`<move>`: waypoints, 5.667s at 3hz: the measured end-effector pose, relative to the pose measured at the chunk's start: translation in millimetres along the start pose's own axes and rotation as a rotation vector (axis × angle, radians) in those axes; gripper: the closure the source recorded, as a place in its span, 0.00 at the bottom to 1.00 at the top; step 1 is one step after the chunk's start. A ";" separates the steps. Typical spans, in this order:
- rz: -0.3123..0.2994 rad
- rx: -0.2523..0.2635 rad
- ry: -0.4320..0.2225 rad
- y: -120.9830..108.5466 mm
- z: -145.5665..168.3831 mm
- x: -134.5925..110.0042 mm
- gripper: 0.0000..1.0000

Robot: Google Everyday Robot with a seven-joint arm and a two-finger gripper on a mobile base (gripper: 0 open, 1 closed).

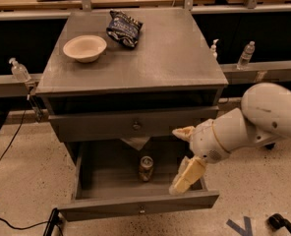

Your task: Pick orange can from middle drawer and place on counter

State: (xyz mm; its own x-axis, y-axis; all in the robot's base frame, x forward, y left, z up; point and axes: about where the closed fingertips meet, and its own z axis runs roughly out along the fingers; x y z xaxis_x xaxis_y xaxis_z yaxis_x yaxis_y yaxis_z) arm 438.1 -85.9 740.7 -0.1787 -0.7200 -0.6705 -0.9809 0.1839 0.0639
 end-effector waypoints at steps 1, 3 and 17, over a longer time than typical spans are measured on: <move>0.044 -0.045 -0.134 20.5 74.6 28.6 0.00; 0.109 0.041 -0.295 11.1 152.7 66.5 0.00; -0.160 0.110 -0.384 -145.3 266.1 104.3 1.00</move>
Offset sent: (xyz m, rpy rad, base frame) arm 0.0613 0.0444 -0.2089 0.3786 -0.2792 -0.4192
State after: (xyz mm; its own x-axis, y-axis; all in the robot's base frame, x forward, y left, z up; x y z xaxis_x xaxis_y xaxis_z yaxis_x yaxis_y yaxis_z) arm 582.6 -9.6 464.8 0.0376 -0.4477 -0.8934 -0.9760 0.1754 -0.1290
